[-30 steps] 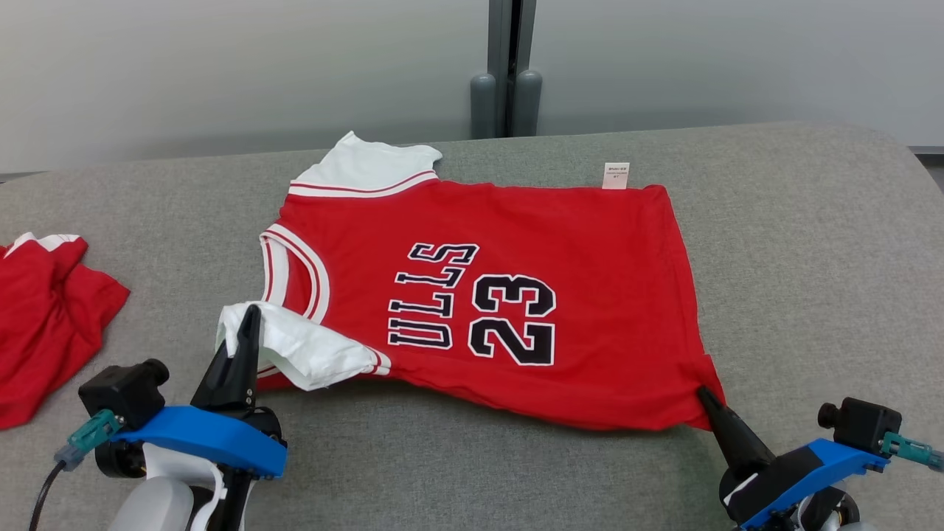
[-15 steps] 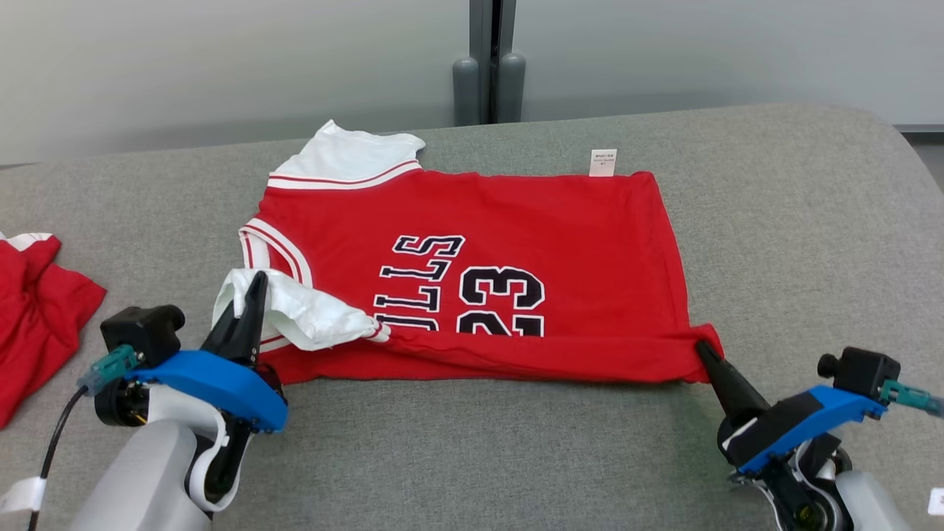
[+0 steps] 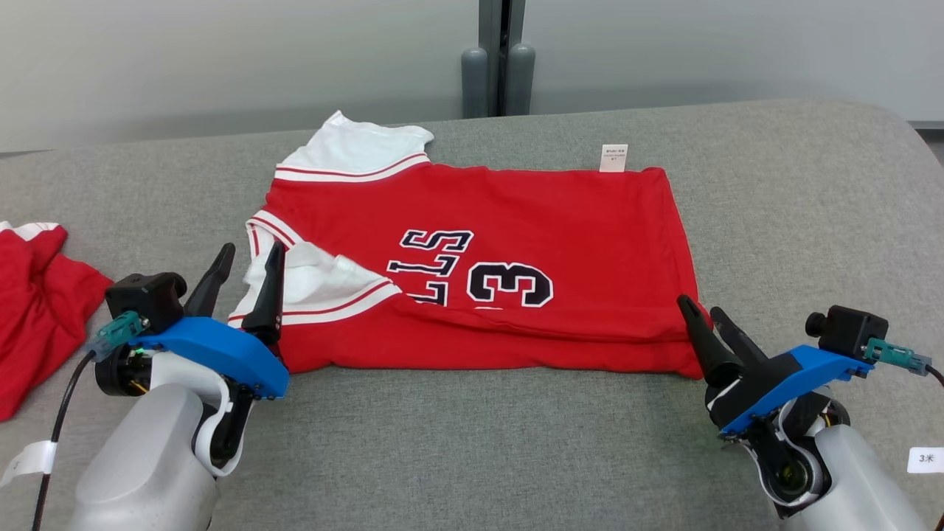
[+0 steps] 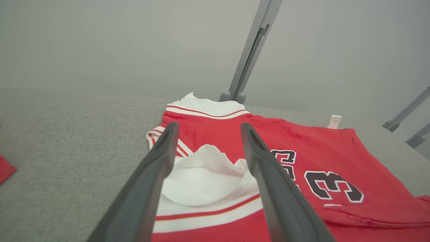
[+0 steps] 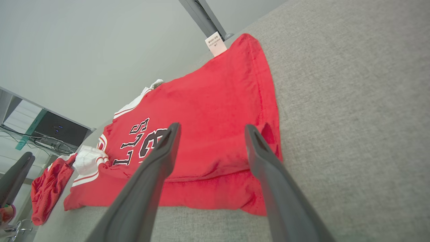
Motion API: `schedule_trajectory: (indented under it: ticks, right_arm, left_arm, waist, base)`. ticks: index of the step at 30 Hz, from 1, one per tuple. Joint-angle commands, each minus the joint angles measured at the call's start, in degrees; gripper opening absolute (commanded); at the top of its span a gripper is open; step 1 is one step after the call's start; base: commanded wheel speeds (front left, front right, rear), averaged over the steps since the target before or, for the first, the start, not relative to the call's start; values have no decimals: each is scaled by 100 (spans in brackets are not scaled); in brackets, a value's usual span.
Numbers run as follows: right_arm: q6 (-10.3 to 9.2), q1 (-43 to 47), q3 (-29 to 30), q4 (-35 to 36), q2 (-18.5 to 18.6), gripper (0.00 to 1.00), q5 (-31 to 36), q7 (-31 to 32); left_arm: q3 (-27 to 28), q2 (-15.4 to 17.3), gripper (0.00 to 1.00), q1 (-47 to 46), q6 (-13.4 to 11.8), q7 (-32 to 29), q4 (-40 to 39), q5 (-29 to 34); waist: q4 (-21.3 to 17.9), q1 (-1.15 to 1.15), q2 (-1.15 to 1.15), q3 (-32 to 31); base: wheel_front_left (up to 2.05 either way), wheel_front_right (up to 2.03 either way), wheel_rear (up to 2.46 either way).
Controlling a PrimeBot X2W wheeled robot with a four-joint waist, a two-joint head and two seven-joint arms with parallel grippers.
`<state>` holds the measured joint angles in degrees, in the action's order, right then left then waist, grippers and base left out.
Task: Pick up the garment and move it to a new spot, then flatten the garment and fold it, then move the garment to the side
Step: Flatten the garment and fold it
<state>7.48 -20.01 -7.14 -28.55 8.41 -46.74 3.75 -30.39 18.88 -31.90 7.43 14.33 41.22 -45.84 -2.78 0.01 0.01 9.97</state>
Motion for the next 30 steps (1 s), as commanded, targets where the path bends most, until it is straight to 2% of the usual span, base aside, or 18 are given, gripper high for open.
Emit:
schedule_trajectory:
  ticks: [1,6,13,18,30]
  right_arm:
    - [3,-42,-85,-33,125,100,121,-107]
    - [3,127,-395,-123,437,100,532,-460]
    - [3,287,-527,-399,658,100,825,-757]
    - [3,168,-615,-650,626,100,952,-833]
    - [3,-494,-939,-1431,428,100,1145,-901]
  left_arm:
    - [-12,21,100,-68,6,56,75,10]
    - [31,110,100,290,6,85,73,86]
    - [235,179,100,849,6,90,95,430]
    - [271,139,100,933,6,91,327,589]
    - [144,-30,100,494,6,91,1043,705]
  waist:
    - [33,-1,-1,-42]
    - [81,-1,-1,-195]
    - [122,-1,-1,-285]
    - [100,-1,-1,-205]
    - [50,-1,-1,142]
  base:
    - [0,0,0]
    - [0,0,0]
    - [0,0,0]
    - [0,0,0]
    - [0,0,0]
